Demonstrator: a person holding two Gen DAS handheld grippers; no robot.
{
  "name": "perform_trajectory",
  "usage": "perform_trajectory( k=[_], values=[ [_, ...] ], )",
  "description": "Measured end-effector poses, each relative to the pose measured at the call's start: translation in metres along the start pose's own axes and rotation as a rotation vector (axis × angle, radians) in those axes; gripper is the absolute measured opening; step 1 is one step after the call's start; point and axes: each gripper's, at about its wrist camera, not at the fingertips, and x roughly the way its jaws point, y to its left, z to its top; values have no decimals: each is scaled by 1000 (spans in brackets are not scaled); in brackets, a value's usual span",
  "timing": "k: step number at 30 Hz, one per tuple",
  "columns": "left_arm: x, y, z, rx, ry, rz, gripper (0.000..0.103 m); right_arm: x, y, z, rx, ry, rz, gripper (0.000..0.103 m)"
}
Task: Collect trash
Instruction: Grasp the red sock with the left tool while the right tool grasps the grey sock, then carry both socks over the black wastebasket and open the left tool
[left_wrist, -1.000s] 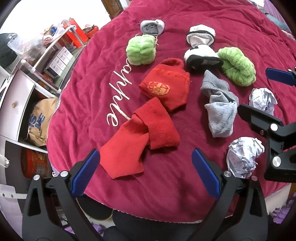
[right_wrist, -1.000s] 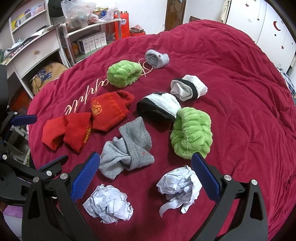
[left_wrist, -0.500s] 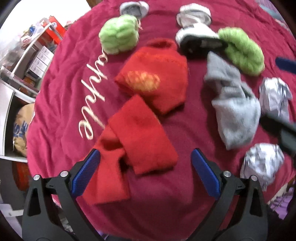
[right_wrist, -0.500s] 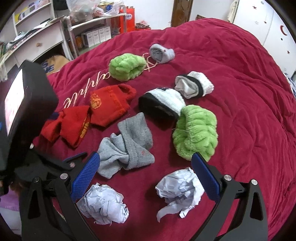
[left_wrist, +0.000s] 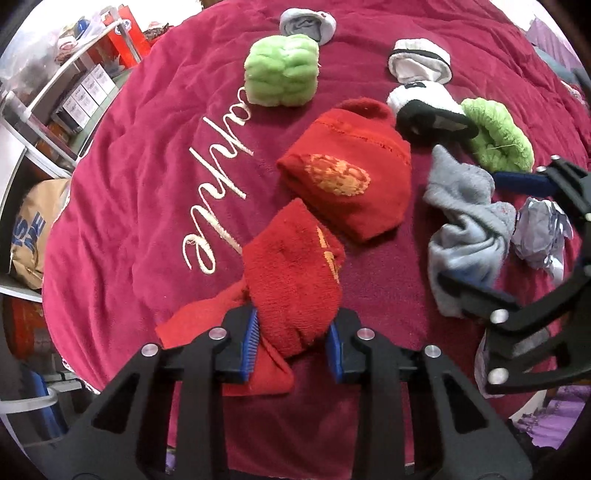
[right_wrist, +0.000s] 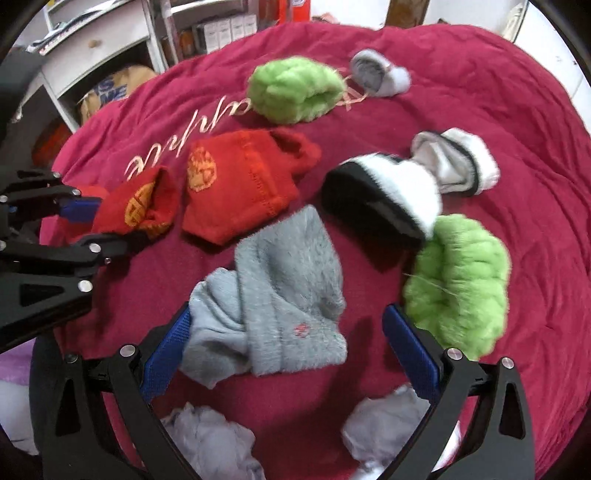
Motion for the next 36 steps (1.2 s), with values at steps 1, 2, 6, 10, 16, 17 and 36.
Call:
perform_trajectory(
  k=[1, 2, 6, 10, 16, 17, 36],
  values=[
    [0, 1, 0, -9, 0, -3, 30, 4, 3, 1, -13, 7, 6, 94],
    [0, 0, 0, -13, 0, -4, 30, 10, 6, 2, -36, 12, 2, 93],
    [-6, 4, -2, -35, -6, -4, 30, 9, 22, 2, -116, -11, 26, 37],
    [-23, 2, -10, -65, -28, 3, 30, -10, 25, 6, -138, -37, 18, 23],
    [-46, 6, -24, -81, -70, 42, 30, -47, 21, 6, -107, -87, 35, 23],
    [-50, 3, -27, -82, -75, 48, 30, -54, 22, 6, -110, -103, 23, 24],
    [-92, 55, -91, -262, -85, 170, 31, -85, 104, 8, -215, -156, 143, 24]
  ],
)
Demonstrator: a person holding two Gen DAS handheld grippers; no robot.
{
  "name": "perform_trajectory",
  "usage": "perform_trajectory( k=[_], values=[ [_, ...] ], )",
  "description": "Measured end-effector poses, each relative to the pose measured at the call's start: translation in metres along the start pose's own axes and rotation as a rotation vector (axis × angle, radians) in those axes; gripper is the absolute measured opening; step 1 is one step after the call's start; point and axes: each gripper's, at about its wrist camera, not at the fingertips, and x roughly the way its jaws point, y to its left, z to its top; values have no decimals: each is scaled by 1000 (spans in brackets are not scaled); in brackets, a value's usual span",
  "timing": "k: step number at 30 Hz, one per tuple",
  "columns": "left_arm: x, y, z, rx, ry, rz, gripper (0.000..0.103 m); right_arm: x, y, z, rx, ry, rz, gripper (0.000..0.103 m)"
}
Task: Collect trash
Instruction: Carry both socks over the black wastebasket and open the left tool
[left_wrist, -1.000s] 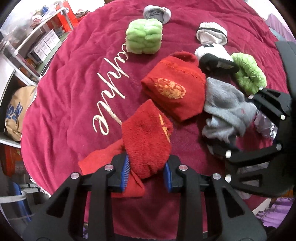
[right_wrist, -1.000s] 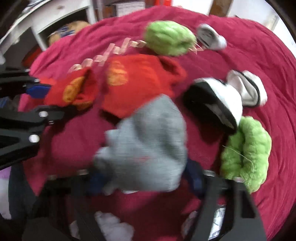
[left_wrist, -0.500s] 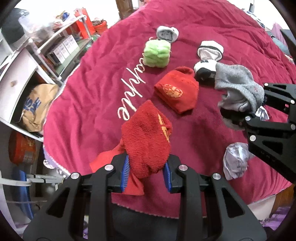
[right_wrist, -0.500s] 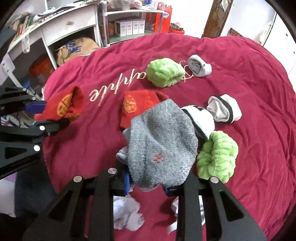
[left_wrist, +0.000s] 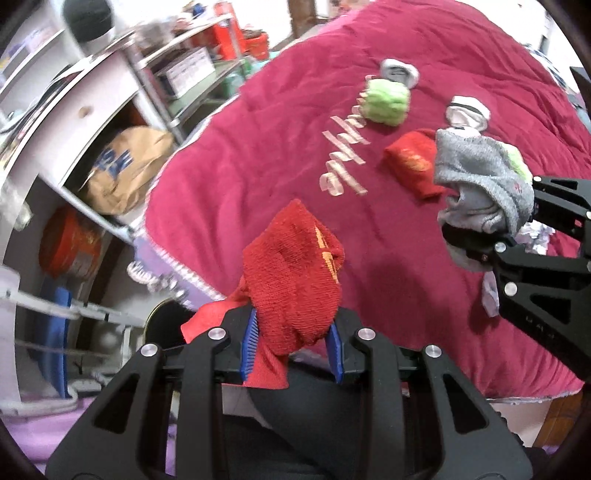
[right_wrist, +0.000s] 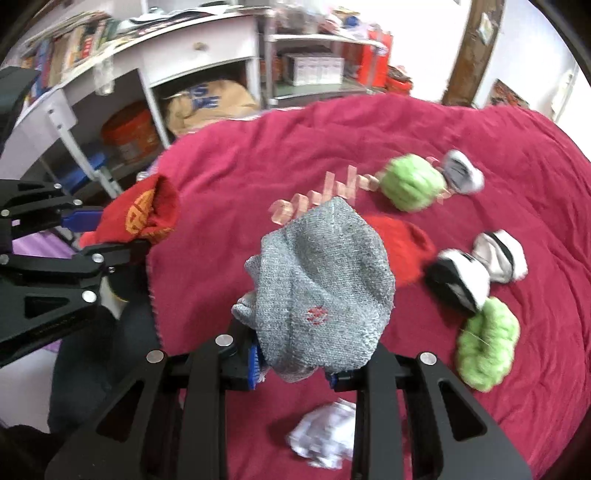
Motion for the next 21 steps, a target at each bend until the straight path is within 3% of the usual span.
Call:
perform_trajectory(
  k=[11, 21],
  values=[
    [-5, 63, -36, -169, 30, 88, 31, 24, 77, 29, -126, -18, 108, 24],
    [3, 104, -62, -289, 70, 121, 32, 46, 120, 46, -188, 3, 182, 24]
  ],
)
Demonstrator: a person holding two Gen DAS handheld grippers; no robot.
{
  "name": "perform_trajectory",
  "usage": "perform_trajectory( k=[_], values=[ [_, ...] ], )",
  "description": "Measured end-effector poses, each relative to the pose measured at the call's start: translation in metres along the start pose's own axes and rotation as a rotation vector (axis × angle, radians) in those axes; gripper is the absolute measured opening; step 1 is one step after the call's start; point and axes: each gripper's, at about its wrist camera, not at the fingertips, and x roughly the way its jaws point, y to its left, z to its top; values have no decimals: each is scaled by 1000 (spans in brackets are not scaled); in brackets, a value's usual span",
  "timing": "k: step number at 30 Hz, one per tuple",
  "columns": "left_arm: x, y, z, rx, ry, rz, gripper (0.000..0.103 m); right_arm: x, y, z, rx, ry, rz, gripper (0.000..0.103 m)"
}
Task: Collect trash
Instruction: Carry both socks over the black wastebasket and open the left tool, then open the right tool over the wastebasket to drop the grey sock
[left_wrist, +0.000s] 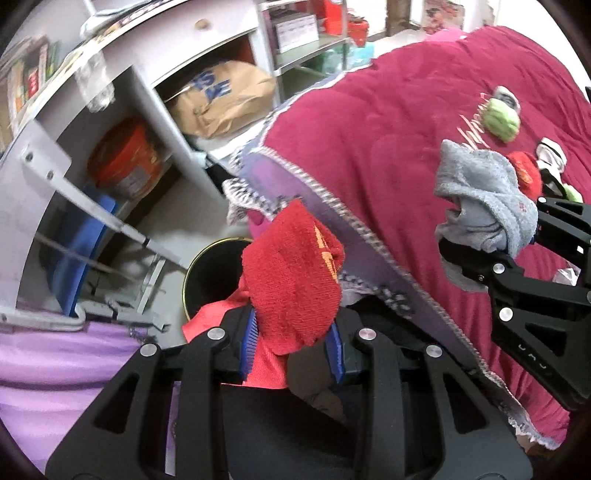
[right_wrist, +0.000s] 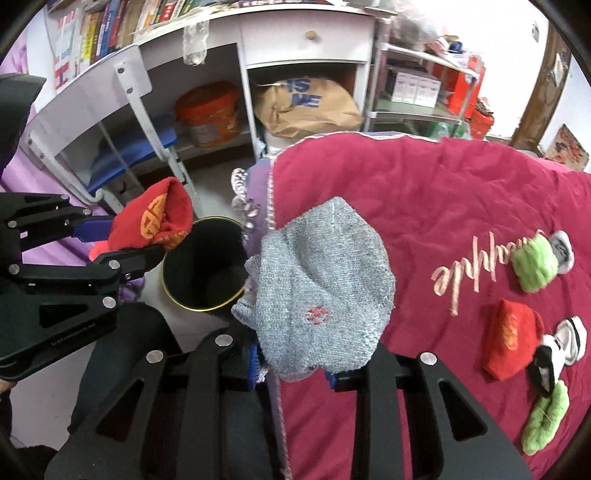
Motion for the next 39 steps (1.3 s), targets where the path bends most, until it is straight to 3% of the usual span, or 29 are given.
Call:
perform_trajectory(
  k=[17, 21, 23, 25, 27, 30, 35, 37, 39],
  values=[
    [67, 76, -10, -200, 115, 10, 32, 57, 41, 45, -87, 36, 70, 24],
    [94, 95, -14, -264, 163, -24, 33, 78, 54, 57, -131, 52, 97, 24],
    [106, 104, -16, -288, 182, -20, 47, 88, 61, 64, -156, 57, 106, 24],
    [112, 112, -16, -300, 183, 8, 66, 99, 69, 70, -180, 61, 117, 24],
    [115, 117, -15, -301, 180, 30, 73, 109, 74, 76, -200, 73, 126, 24],
    [116, 128, -15, -307, 169, 54, 79, 124, 85, 84, -229, 92, 147, 24],
    [113, 145, -20, -323, 166, 96, 79, 146, 107, 94, -284, 130, 182, 26],
    [111, 154, -25, -333, 168, 112, 79, 153, 115, 96, -302, 139, 195, 36],
    [110, 161, -29, -341, 172, 136, 79, 163, 125, 100, -320, 151, 201, 40]
  ],
)
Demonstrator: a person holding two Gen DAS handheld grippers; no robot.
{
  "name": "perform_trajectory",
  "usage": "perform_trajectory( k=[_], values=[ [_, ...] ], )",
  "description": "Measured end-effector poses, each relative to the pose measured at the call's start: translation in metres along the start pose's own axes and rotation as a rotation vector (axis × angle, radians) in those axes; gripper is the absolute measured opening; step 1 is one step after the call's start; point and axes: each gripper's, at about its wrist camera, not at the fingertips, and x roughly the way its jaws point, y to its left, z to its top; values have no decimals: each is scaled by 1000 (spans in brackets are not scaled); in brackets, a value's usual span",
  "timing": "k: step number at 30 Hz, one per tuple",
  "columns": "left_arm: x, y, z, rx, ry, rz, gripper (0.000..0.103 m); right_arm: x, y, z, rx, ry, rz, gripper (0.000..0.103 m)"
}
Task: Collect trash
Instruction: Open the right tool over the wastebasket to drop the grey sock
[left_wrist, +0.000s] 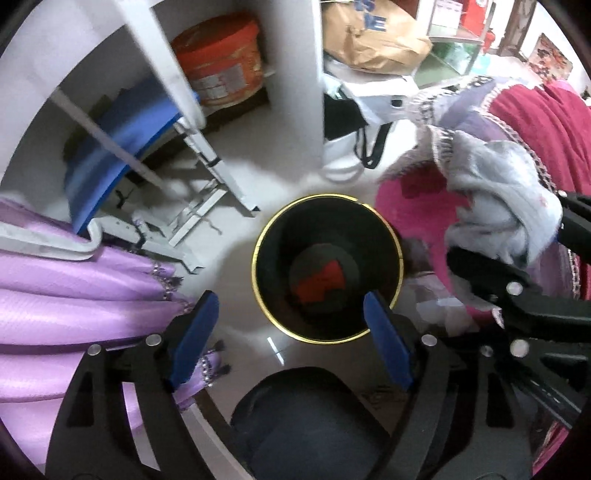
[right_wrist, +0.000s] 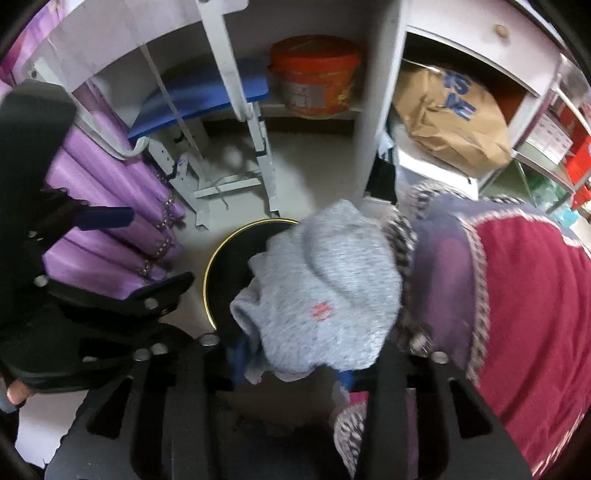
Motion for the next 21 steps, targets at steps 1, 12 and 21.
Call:
perform_trajectory(
  k=[1, 12, 21],
  values=[
    [1, 4, -1, -5, 4, 10, 79, 4, 2, 4, -8, 7, 0, 45],
    [2, 20, -8, -29, 22, 35, 82, 17, 6, 20, -15, 23, 13, 67],
    [-17, 3, -11, 22, -14, 6, 82, -4, 2, 6, 15, 4, -53, 67]
  ],
)
